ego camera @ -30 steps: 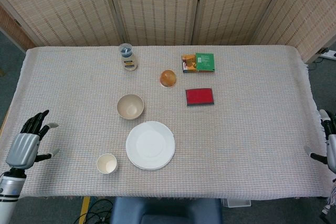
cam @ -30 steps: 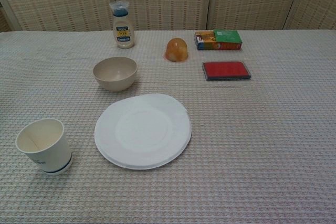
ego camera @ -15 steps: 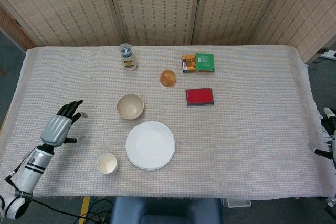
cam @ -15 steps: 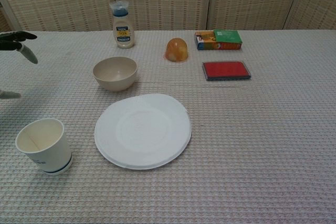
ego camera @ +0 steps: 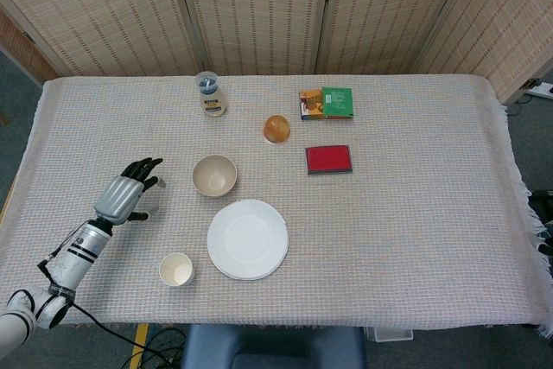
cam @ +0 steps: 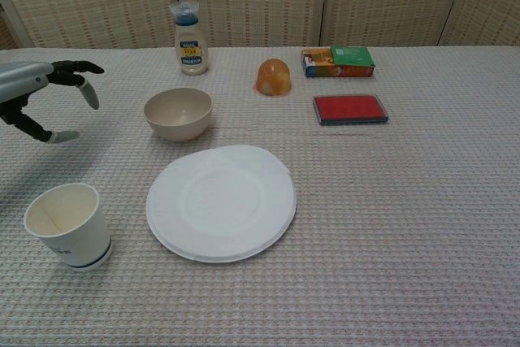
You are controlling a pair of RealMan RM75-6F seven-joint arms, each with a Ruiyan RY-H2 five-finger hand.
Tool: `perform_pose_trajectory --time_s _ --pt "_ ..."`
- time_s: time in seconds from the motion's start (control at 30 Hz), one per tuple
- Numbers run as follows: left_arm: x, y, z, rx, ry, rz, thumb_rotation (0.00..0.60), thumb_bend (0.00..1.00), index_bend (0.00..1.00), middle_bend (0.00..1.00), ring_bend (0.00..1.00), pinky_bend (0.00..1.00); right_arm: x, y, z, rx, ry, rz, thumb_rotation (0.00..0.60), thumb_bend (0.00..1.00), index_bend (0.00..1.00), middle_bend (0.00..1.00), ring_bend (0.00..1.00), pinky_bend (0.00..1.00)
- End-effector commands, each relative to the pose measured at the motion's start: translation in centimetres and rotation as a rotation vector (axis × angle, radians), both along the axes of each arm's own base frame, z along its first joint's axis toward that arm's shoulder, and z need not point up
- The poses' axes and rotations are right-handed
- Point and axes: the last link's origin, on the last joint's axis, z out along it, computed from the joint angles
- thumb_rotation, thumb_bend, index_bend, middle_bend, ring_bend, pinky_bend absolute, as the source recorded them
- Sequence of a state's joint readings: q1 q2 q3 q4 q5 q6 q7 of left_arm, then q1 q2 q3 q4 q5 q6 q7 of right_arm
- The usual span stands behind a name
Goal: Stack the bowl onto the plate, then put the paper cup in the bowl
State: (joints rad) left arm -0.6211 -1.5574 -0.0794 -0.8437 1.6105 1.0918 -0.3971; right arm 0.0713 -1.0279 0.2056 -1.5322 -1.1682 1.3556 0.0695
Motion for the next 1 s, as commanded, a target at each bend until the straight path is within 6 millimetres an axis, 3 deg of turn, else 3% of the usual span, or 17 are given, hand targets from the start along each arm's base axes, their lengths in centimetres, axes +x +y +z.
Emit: perform_pose_trajectory --time_s 0.03,0.53,1.0 --pt "0.8 1.2 -0.6 -0.011 0.002 -0.005 0.600 0.33 0.38 0.09 0.00 0.14 -0.4 -0.4 0.4 -0.009 -0.007 -0.017 0.600 0.17 0.08 0.08 0.00 0.00" --pt "3.7 3.7 -2.0 -0.045 0.045 -0.051 0.600 0.33 0.41 0.09 0.00 0.14 -1.7 -1.5 1.5 -0.037 -0.052 -0.058 0.600 0.17 0.08 0.08 0.00 0.00" --pt "7.3 3.5 -5.3 -0.070 0.094 -0.095 0.600 0.33 0.42 0.09 0.00 0.14 -2.8 -1.9 2.8 -0.010 -0.151 -0.027 0.600 0.17 0.08 0.08 0.00 0.00"
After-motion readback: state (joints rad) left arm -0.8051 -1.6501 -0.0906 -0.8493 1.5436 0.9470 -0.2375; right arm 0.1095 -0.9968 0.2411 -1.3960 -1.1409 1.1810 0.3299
